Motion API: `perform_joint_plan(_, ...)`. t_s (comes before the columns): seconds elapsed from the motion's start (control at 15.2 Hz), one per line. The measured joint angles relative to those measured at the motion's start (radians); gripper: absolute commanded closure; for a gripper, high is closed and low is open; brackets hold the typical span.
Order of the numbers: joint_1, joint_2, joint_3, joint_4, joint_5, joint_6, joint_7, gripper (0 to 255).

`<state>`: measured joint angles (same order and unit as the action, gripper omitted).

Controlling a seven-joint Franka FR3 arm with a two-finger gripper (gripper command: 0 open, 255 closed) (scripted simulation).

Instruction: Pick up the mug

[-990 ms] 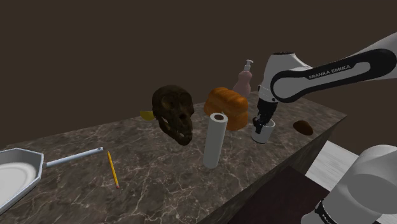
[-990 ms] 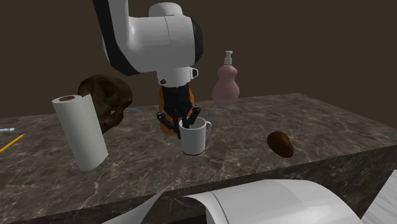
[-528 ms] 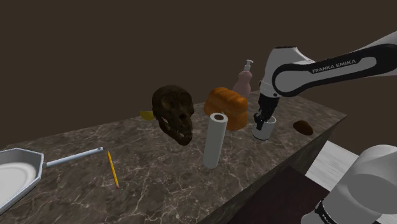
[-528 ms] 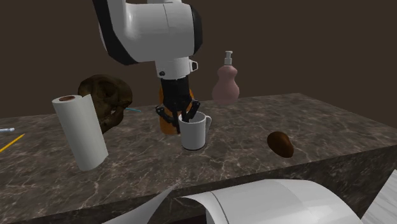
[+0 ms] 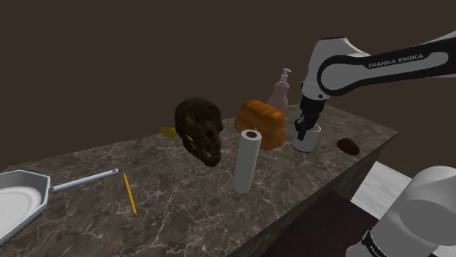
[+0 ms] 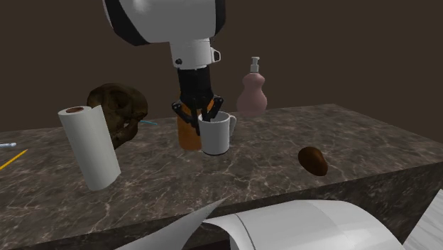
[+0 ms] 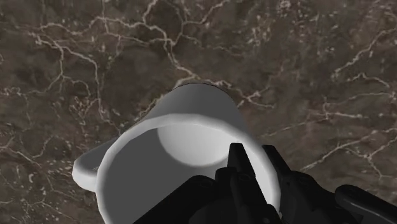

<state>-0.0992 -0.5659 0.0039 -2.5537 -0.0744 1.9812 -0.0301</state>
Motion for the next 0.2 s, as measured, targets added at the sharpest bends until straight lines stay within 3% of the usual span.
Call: perform_joint_plan(0.2, 0.0, -0.009, 0.0, 0.027, 0.001, -0.036, -0.003, 255)
